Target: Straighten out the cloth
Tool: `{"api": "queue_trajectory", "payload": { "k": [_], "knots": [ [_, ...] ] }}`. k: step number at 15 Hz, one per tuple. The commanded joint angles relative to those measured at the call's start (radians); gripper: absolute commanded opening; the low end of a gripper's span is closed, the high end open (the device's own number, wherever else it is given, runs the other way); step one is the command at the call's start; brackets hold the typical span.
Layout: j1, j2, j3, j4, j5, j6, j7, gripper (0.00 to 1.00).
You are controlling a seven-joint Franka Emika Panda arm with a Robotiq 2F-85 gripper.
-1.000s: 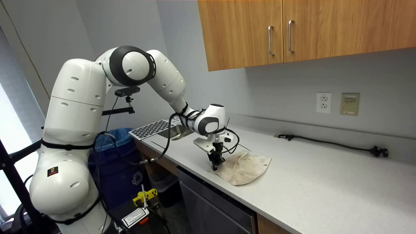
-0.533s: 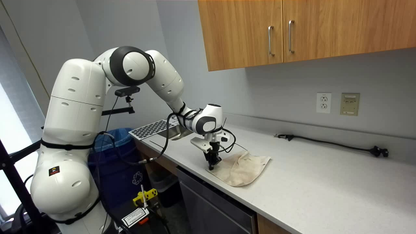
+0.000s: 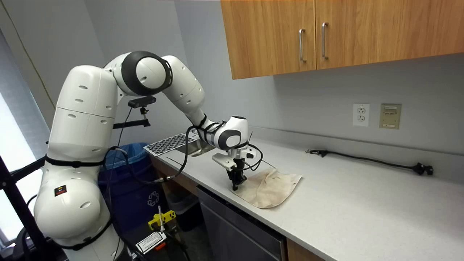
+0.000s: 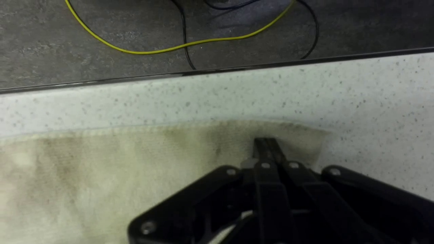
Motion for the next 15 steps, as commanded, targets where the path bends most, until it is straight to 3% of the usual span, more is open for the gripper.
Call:
{"api": "queue_trajectory", "payload": {
  "k": [1, 10, 15],
  "knots": [
    [0.003, -0.038, -0.019, -0.039, -0.013, -0.007, 0.002, 0.00],
    [0.000, -0.064, -0.085, 0.037, -0.102, 0.029, 0.007, 0.00],
    [0.018, 0.000, -0.171, 0.155, -0.265, 0.130, 0.056, 0.00]
  ]
}}
